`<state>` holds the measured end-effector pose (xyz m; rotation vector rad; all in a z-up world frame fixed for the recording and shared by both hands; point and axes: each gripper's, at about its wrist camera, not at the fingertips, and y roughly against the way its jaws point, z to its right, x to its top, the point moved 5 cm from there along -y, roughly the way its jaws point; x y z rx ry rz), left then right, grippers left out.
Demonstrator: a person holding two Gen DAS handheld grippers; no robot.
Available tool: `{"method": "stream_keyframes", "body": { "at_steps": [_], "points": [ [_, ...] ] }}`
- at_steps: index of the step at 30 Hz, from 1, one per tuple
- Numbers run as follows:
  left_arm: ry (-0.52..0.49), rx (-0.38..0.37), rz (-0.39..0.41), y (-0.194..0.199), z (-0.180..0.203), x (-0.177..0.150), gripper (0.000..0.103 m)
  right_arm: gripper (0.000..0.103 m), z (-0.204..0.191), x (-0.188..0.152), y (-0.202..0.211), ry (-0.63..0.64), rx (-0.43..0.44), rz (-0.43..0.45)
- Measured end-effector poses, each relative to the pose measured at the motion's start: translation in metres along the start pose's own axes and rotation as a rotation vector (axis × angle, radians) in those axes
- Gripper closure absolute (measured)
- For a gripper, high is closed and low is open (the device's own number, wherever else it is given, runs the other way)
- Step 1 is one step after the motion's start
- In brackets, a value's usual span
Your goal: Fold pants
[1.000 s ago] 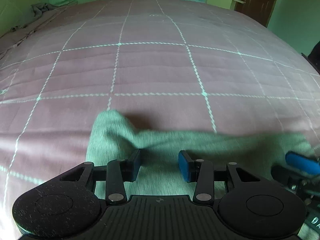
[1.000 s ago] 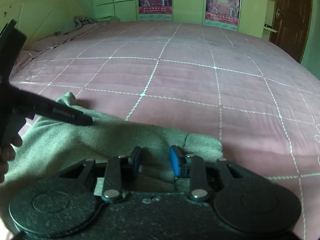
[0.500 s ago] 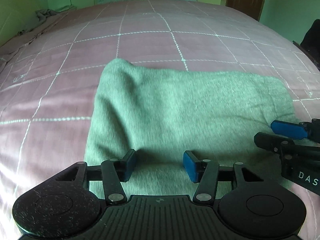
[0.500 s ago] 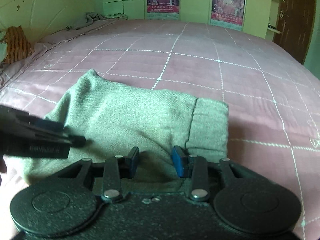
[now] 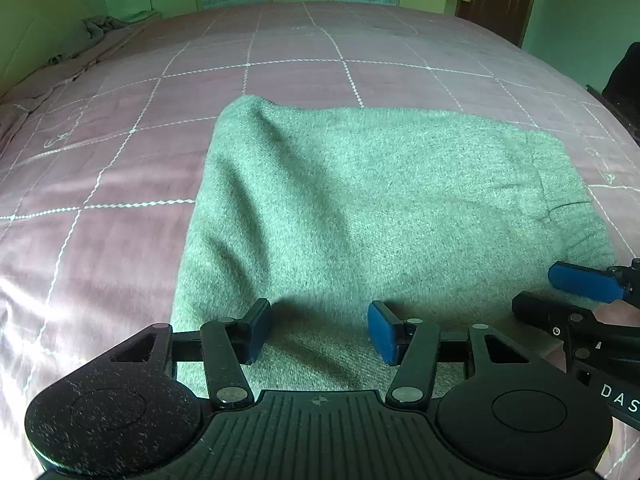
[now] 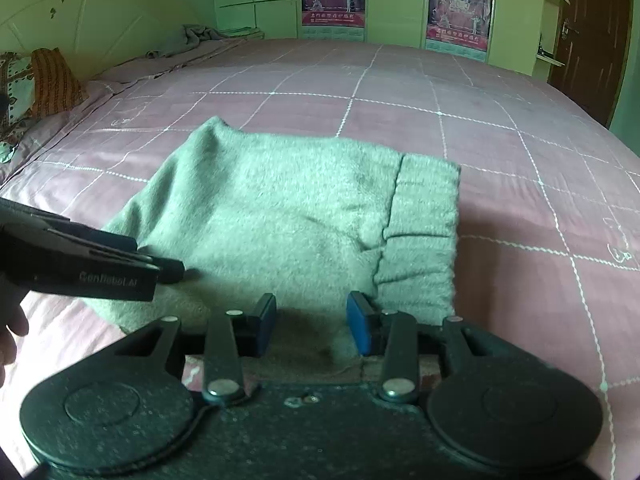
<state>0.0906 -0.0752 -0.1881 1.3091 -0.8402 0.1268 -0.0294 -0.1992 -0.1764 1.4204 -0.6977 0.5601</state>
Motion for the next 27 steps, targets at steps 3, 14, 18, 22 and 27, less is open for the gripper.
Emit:
{"method": "stream_keyframes", "body": {
  "at_steps": [3, 14, 18, 22, 27],
  "points": [
    [0.002, -0.004, 0.010, 0.005, -0.002, -0.006, 0.049, 0.064, -0.003, -0.002, 0.002, 0.001, -0.006, -0.004],
    [0.059, 0.003, 0.023, 0.029, -0.030, -0.012, 0.048, 0.061, -0.007, 0.004, 0.011, 0.003, -0.013, -0.024],
    [0.113, 0.012, 0.007, 0.027, -0.047, -0.014, 0.039, 0.031, 0.003, 0.016, 0.029, -0.080, -0.026, 0.031],
    [0.083, 0.025, -0.019, 0.018, -0.045, -0.023, 0.033, 0.037, 0.001, -0.003, 0.009, -0.025, -0.067, -0.091],
    [0.124, -0.002, -0.009, 0.027, -0.054, -0.022, 0.033, 0.036, 0.018, -0.018, 0.017, -0.164, -0.040, -0.108]
  ]
}}
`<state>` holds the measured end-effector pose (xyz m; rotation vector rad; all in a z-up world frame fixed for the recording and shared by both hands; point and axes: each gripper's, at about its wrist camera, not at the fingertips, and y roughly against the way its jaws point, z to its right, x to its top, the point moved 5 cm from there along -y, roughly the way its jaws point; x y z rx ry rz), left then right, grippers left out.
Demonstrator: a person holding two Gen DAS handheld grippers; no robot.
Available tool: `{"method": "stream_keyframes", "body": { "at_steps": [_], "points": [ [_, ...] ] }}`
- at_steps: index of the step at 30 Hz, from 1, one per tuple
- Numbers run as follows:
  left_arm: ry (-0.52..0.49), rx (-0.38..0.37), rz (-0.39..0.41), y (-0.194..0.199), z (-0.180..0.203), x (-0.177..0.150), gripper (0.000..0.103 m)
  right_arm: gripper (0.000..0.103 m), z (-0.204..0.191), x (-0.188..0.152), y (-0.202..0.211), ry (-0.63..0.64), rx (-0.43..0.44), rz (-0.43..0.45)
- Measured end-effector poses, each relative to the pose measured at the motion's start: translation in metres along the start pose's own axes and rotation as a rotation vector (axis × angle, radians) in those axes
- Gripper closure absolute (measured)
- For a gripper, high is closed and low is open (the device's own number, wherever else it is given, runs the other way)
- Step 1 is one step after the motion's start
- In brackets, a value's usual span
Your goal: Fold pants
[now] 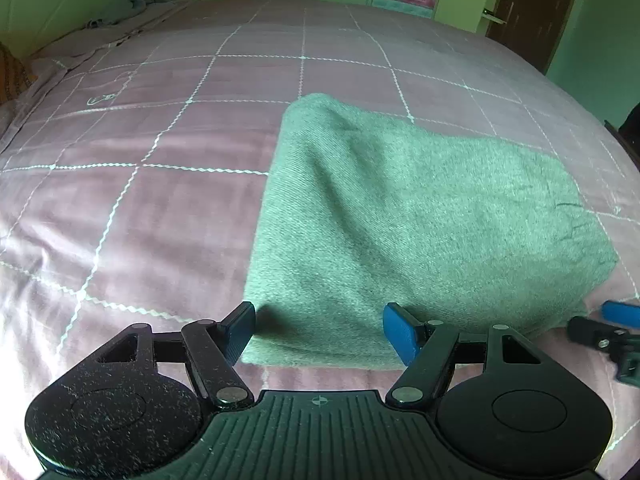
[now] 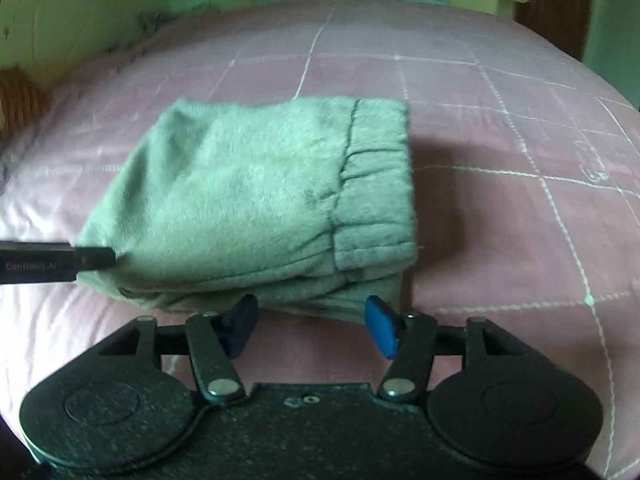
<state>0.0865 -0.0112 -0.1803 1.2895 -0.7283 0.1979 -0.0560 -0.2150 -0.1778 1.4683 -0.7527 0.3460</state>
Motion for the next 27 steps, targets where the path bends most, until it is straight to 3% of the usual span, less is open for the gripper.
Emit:
{"method": "stream_keyframes", "body": {
  "at_steps": [1, 7, 9, 10, 13, 18, 25, 27],
  "points": [
    [0.000, 0.001, 0.002, 0.001, -0.002, 0.001, 0.033, 0.031, 0.002, 0.001, 0.004, 0.002, -0.006, 0.013],
    [0.022, 0.013, 0.024, 0.005, -0.007, 0.011, 0.033, 0.033, 0.011, 0.023, 0.035, -0.012, -0.010, 0.125],
    [0.023, 0.003, 0.033, 0.006, -0.003, 0.015, 0.033, 0.047, 0.005, 0.033, 0.041, 0.026, 0.002, 0.161],
    [0.020, -0.004, 0.034, 0.006, 0.000, 0.015, 0.033, 0.060, 0.001, 0.037, 0.042, 0.045, 0.002, 0.174],
    [-0.012, 0.005, 0.005, -0.004, 0.008, 0.008, 0.033, 0.062, -0.009, 0.043, 0.035, 0.065, 0.023, 0.168],
    [-0.044, 0.023, -0.007, -0.011, 0.012, 0.003, 0.032, 0.059, -0.006, 0.027, -0.001, 0.091, -0.006, 0.073],
    [-0.014, 0.009, -0.004, -0.006, 0.001, 0.022, 0.032, 0.033, 0.006, 0.037, 0.021, 0.054, 0.057, 0.140],
    [0.004, 0.004, -0.012, -0.010, -0.008, 0.026, 0.031, 0.031, 0.014, 0.041, 0.021, 0.030, 0.065, 0.140]
  ]
}}
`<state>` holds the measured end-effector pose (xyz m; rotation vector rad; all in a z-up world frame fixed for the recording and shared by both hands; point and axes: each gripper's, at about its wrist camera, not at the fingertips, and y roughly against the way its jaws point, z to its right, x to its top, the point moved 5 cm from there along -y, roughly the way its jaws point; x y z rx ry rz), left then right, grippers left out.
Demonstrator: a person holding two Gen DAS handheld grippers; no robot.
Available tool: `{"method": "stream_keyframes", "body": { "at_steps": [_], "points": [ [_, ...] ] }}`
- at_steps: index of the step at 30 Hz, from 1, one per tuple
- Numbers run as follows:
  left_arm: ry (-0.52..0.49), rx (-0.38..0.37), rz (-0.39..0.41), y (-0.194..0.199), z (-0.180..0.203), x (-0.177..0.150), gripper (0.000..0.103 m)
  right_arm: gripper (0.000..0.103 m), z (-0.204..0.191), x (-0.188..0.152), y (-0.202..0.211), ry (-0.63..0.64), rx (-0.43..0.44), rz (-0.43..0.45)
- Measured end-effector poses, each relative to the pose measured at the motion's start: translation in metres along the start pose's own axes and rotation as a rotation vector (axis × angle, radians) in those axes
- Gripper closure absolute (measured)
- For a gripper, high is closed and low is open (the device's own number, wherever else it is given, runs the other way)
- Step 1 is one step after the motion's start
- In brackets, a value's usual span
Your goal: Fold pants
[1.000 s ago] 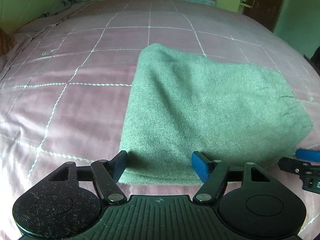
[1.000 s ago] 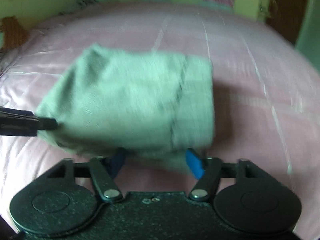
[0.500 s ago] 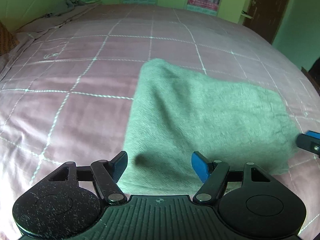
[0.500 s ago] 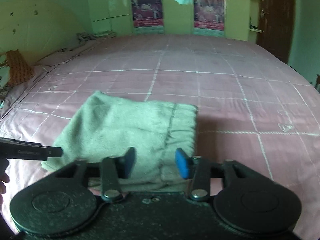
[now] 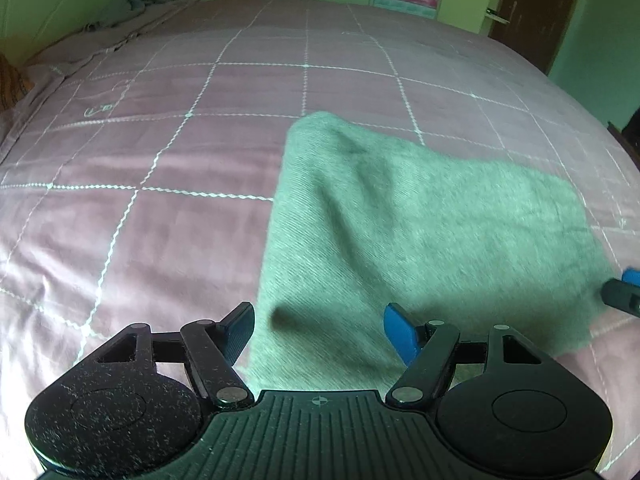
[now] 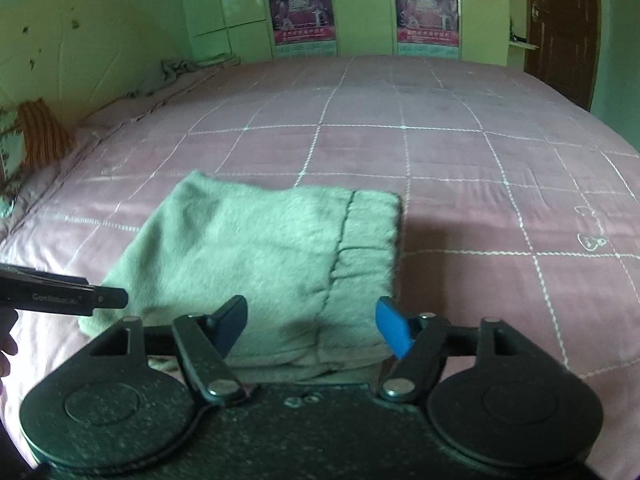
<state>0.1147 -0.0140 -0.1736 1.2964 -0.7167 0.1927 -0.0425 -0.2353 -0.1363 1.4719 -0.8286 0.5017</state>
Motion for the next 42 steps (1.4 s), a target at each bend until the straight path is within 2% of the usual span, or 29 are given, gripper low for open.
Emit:
{"method": "stream_keyframes", "body": {
  "at_steps": [5, 8, 11, 18, 19, 20, 21, 22, 28, 29, 31, 32, 36, 42],
  "points": [
    [0.062, -0.040, -0.049, -0.019, -0.023, 0.007, 0.030, 0.024, 0.035, 0.002, -0.019, -0.165, 0.055, -0.071],
    [0.099, -0.093, -0.100, -0.034, -0.034, 0.007, 0.030, 0.023, 0.058, -0.004, -0.034, -0.310, 0.133, -0.134],
    [0.144, -0.143, -0.134, -0.048, -0.042, 0.006, 0.015, 0.019, 0.070, -0.013, -0.048, -0.416, 0.214, -0.186],
    [0.158, -0.237, -0.157, -0.063, -0.045, 0.005, 0.011, 0.017, 0.084, -0.028, -0.073, -0.545, 0.362, -0.262],
    [0.156, -0.251, -0.155, -0.064, -0.044, 0.006, 0.012, 0.016, 0.087, -0.029, -0.074, -0.556, 0.378, -0.263],
    [0.158, -0.274, -0.153, -0.063, -0.042, 0.007, 0.017, 0.016, 0.089, -0.030, -0.076, -0.569, 0.395, -0.261],
    [0.165, -0.303, -0.155, -0.063, -0.040, 0.007, 0.032, 0.016, 0.089, -0.030, -0.075, -0.575, 0.407, -0.265],
    [0.171, -0.333, -0.163, -0.063, -0.038, 0.007, 0.037, 0.017, 0.090, -0.030, -0.075, -0.580, 0.416, -0.266],
    [0.242, -0.431, -0.177, -0.071, -0.034, 0.009, 0.037, 0.017, 0.099, -0.033, -0.075, -0.622, 0.472, -0.251],
    [0.249, -0.442, -0.177, -0.072, -0.034, 0.010, 0.037, 0.024, 0.097, -0.033, -0.076, -0.623, 0.503, -0.253],
    [0.238, -0.464, -0.171, -0.069, -0.031, 0.011, 0.045, 0.033, 0.092, -0.031, -0.077, -0.630, 0.549, -0.262],
    [0.227, -0.464, -0.169, -0.068, -0.032, 0.011, 0.049, 0.035, 0.093, -0.031, -0.076, -0.638, 0.569, -0.251],
    [0.253, -0.451, -0.178, -0.079, -0.031, 0.009, 0.049, 0.035, 0.098, -0.035, -0.080, -0.665, 0.602, -0.244],
    [0.231, -0.387, -0.141, -0.080, -0.013, 0.009, 0.048, 0.033, 0.073, -0.020, -0.100, -0.598, 0.541, -0.221]
  ]
}}
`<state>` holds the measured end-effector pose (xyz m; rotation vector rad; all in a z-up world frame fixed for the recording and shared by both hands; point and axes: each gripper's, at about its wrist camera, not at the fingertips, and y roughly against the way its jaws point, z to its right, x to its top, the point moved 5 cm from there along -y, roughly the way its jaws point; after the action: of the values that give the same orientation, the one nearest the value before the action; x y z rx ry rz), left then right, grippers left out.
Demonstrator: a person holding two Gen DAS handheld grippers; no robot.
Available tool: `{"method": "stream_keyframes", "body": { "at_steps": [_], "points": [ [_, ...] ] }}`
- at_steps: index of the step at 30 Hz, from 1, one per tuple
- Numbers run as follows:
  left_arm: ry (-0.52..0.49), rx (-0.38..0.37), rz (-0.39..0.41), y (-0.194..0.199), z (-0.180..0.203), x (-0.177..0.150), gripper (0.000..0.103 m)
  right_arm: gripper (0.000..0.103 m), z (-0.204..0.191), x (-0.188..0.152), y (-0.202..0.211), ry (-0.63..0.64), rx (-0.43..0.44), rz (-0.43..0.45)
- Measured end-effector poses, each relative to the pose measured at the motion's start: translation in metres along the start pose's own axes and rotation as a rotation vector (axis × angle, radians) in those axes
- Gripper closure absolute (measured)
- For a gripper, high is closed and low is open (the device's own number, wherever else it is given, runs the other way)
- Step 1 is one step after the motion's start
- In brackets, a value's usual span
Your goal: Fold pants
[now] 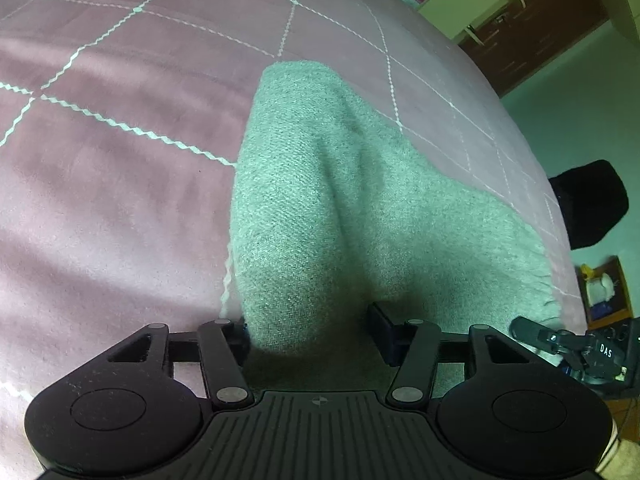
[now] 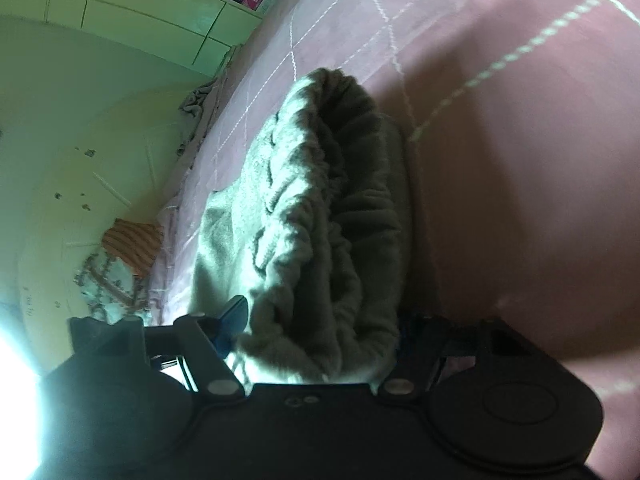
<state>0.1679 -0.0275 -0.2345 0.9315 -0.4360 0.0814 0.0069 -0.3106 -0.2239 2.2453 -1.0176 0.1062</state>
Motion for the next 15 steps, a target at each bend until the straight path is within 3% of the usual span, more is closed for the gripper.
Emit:
{"method": "stream_keyframes", "body": {
  "at_steps": [2, 6, 15],
  "points": [
    [-0.008, 0.023, 0.006, 0.004, 0.003, -0.001, 0.052, 0.039, -0.009, -0.004, -0.008, 0.042, -0.048, 0.015],
    [-0.035, 0.048, 0.052, 0.020, 0.014, 0.001, 0.069, 0.048, -0.023, -0.011, -0.003, 0.074, -0.101, 0.039],
    [-0.007, -0.039, 0.201, 0.075, 0.039, 0.025, 0.079, 0.050, -0.075, 0.001, 0.021, 0.076, 0.070, 0.118]
  ]
}}
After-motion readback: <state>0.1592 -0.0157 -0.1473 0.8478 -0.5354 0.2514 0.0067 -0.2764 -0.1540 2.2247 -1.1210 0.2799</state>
